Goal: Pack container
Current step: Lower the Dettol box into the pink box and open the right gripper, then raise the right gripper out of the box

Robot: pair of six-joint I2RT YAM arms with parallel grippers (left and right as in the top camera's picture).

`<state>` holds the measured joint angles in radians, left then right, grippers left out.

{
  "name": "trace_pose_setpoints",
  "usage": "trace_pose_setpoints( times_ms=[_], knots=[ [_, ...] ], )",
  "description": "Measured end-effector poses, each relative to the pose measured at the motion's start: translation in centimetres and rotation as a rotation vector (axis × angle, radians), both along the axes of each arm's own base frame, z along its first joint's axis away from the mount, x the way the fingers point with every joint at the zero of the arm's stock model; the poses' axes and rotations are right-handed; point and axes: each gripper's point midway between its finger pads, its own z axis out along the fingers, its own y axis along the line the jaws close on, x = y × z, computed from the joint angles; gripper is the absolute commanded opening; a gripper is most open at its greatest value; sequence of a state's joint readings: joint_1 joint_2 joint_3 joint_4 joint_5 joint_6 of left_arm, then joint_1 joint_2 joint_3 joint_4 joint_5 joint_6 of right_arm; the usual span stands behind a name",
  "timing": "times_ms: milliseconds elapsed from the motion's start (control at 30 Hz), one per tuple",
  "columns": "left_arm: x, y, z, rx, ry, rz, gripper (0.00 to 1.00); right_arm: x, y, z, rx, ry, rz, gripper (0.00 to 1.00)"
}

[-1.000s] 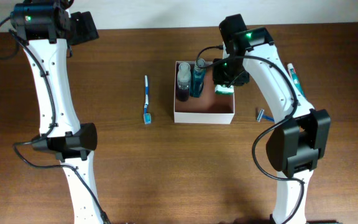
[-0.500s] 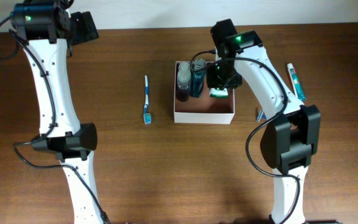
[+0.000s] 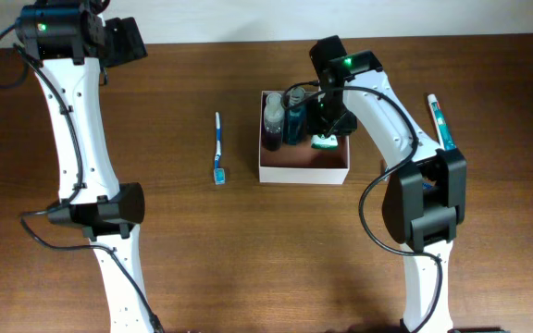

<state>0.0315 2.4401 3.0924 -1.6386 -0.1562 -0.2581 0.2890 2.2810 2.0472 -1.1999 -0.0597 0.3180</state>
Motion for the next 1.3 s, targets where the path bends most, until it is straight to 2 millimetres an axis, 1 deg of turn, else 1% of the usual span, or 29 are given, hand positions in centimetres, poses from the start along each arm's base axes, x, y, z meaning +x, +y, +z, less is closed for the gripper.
trace_pose_setpoints(
  times_ms=[33,133,267,567,767,867,1100,1300],
  knots=[
    [0.0,0.0,0.0,0.000,0.000,0.000,0.99,0.0,0.0,0.0,0.000,0.000,0.000,0.48],
    [0.0,0.0,0.0,0.000,0.000,0.000,0.99,0.0,0.0,-0.1,0.000,0.001,0.000,0.55],
    [0.0,0.0,0.0,0.000,0.000,0.000,0.99,0.0,0.0,-0.1,-0.001,0.001,0.000,0.59],
    [0.0,0.0,0.0,0.000,0.000,0.000,0.99,-0.1,0.0,-0.1,-0.002,0.005,0.003,0.58],
    [0.0,0.0,0.0,0.000,0.000,0.000,0.99,-1.4,-0.9,0.1,-0.020,0.064,-0.002,0.58],
    [0.0,0.0,0.0,0.000,0.000,0.000,0.99,-1.4,-1.8,1.5,-0.021,0.071,-0.016,0.58],
    [0.0,0.0,0.0,0.000,0.000,0.000,0.99,-0.1,-4.4,5.6,-0.008,0.018,-0.047,0.59],
    [0.0,0.0,0.0,0.000,0.000,0.000,0.99,0.1,-5.8,8.6,-0.008,-0.017,-0.031,0.65]
  ],
)
